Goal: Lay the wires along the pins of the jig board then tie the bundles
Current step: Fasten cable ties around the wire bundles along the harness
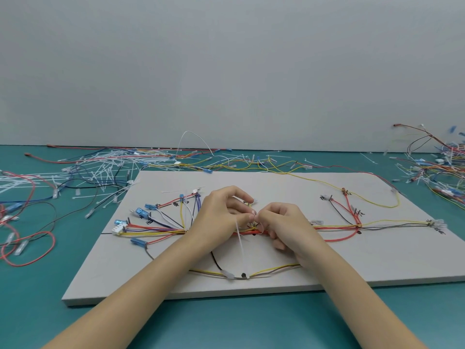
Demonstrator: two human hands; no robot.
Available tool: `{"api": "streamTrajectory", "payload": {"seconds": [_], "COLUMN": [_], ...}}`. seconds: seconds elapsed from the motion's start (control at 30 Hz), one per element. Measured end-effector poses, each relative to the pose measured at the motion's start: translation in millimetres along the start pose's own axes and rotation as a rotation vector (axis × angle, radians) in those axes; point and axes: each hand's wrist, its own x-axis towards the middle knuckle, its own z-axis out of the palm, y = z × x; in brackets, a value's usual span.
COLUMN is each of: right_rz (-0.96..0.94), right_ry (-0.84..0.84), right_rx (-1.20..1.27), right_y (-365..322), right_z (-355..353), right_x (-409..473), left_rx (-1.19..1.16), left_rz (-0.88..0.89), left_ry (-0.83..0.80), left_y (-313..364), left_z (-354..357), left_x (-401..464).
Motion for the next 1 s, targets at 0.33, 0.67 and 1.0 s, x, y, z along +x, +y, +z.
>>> {"api": "streamTrajectory", "payload": {"seconds": [0.33,0.67,1.0], "right_rz": [0.058,-0.02,-0.099], "right_ry": [-0.016,-0.075,-0.075], "right_rx": [0.045,0.136,0.07], "right_y": [-6.0,-4.1,-12.0], "right_z": [-1.9,-7.5,-15.5], "right_x": [-3.3,-6.2,-11.5], "left_rx": [-0.038,-0.148,-0.149], "left_rz": [0.017,-0.2,-0.353], "left_ry": [-0.012,-0.066,-0.127], "left_y": [2.3,7.0,18.1], "left_z": [2.6,-8.9,-11.2], "left_x": [-1.6,4.9,10.5]}}
